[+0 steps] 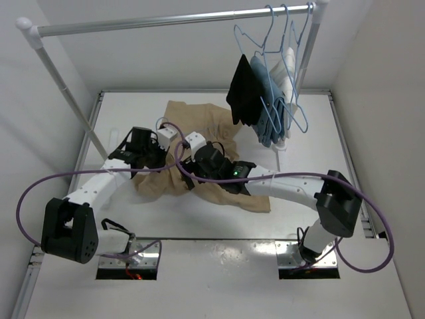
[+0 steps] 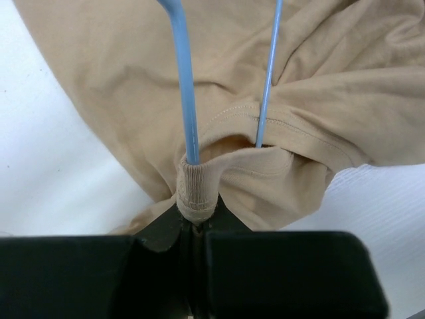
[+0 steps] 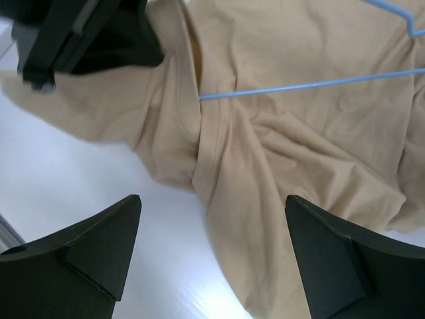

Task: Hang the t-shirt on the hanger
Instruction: Place tshirt on hanger

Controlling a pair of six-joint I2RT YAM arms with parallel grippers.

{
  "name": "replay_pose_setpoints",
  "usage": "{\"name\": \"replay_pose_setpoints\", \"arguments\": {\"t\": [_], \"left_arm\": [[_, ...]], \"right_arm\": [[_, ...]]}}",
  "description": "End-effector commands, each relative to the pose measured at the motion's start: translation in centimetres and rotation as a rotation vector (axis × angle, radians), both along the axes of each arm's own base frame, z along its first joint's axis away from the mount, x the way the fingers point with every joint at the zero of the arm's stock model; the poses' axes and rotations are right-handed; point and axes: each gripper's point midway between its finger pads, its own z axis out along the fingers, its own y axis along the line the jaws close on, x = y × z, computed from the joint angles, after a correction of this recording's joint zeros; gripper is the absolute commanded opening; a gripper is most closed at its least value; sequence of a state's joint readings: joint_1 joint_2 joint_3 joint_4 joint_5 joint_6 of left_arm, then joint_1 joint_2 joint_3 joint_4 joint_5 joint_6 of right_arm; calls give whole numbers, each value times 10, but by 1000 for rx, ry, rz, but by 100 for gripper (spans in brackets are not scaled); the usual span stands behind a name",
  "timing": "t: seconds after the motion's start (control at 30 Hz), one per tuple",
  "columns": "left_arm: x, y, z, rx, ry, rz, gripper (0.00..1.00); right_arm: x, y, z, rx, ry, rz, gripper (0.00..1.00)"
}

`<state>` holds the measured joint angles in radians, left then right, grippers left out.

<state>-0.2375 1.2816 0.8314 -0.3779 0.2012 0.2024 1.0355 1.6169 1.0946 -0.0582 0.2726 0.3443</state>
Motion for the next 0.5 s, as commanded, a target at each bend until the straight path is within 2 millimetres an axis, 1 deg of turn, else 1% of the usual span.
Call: {"name": "replay_pose_setpoints", "arguments": {"t": [0.0,0.03,0.07,0.1,0.13,0.23,0.27,0.3,0.37,0.4,0.47], "left_arm": [[14,-12,34,-25,-129,-70,0],[13,-16,34,-12,-137,-97,0],[14,-12,34,8,-143,-88,0],[10,-15,29,10,-131,-99,0],[11,-13,29,18,-133,-91,0],[9,-12,27,18,-131,-91,0],[6,-12,24,13,-118,-83,0],[6,-13,24,3,-112,-73,0],[3,-14,20,-8,-98,-74,0],[3,-14,20,-8,-98,-74,0],[2,-16,20,-14,-97,-80,0]], "right_arm": [[9,12,6,-7,5,4,89],[5,17,11,24,-1,41,89],[0,27,21,69,-3,94,91],[-1,32,26,92,-7,110,91],[0,36,34,111,-14,118,91],[0,38,50,146,-45,134,91],[-2,36,62,172,-63,134,91],[-5,31,59,172,-63,134,91],[-8,25,65,192,-77,135,91],[-13,17,69,200,-83,135,91],[-13,7,72,222,-72,102,91]]}}
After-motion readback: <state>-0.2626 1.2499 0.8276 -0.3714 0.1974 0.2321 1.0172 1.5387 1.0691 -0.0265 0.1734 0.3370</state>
